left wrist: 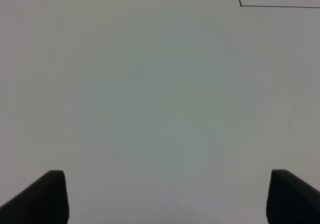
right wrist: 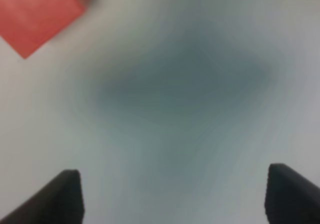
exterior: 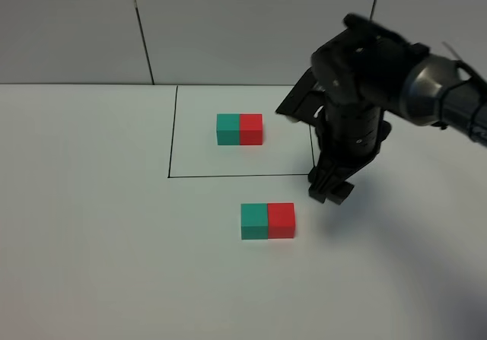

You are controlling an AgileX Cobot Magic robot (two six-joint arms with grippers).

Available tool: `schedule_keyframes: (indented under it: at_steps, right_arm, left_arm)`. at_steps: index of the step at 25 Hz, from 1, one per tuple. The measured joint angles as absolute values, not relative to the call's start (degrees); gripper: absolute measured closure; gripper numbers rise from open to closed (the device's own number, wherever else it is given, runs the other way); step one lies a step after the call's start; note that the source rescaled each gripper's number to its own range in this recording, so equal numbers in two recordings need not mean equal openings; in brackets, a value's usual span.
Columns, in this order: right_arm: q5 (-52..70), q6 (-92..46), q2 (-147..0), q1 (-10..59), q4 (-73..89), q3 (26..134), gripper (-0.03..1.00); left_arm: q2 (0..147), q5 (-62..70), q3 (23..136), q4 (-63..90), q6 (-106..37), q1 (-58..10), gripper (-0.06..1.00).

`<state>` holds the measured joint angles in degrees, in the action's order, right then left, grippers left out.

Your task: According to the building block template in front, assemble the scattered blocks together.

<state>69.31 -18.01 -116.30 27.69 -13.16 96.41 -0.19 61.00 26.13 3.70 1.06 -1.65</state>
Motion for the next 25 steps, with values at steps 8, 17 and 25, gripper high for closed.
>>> schedule_keyframes:
  at_steps: [8,17,25]
  right_arm:
    - [69.4,-7.6,-104.8,16.0,-8.6,93.8,0.02]
    - [69.4,-3.1,-86.9,3.0,-8.7,78.2,0.04]
    - [66.8,2.9,-66.0,-5.6,-11.9,61.7,0.05]
  left_arm:
    - [-0.2,61.0,26.1,3.7,1.1,-1.7,0.09]
    - [-0.2,61.0,26.1,3.7,1.1,-1.7,0.09]
    - [-0.2,61.0,26.1,3.7,1.1,-1.7,0.09]
